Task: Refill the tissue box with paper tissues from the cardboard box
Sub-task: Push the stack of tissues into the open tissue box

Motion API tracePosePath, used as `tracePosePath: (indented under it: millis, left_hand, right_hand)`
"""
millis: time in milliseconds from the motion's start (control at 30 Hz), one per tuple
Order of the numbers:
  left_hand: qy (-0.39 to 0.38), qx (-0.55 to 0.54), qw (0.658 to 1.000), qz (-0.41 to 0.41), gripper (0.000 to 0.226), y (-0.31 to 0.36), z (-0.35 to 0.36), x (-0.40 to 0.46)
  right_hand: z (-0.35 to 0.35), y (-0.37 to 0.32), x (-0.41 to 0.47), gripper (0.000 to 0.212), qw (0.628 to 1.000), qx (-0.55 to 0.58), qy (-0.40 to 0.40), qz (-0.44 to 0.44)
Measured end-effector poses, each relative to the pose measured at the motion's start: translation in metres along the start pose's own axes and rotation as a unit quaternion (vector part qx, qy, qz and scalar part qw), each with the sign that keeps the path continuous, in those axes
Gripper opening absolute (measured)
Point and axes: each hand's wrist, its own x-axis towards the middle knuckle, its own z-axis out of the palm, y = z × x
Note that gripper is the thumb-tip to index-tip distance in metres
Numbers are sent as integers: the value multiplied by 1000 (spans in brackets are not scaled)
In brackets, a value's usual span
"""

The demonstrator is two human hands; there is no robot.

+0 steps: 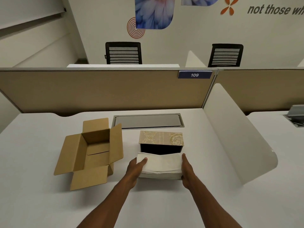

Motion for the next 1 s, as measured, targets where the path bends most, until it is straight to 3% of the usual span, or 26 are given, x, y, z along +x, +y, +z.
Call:
tracePosePath:
  millis: [367, 533, 700, 833, 1000]
  left_hand:
    - [-6, 7, 1000, -7, 32, 7, 1, 31]
    - [0, 27, 1000, 0, 25, 3, 2, 37]
    - [86, 114, 989, -23, 72, -4, 6, 41]
    - [102, 143, 984, 8, 55, -6, 14, 38]
    - [91, 184, 978, 28, 57, -5, 16, 33]
  right_hand:
    - [2, -4, 20, 80, 998, -58, 36, 1]
    - [1, -4, 23, 68, 989, -129, 65, -24]
    - [-4, -5, 23, 53, 961, -251, 79, -81]
    - [-4, 6, 19, 61, 939, -318, 78, -108]
    - [-2, 3, 12, 53, 922, -344, 61, -168]
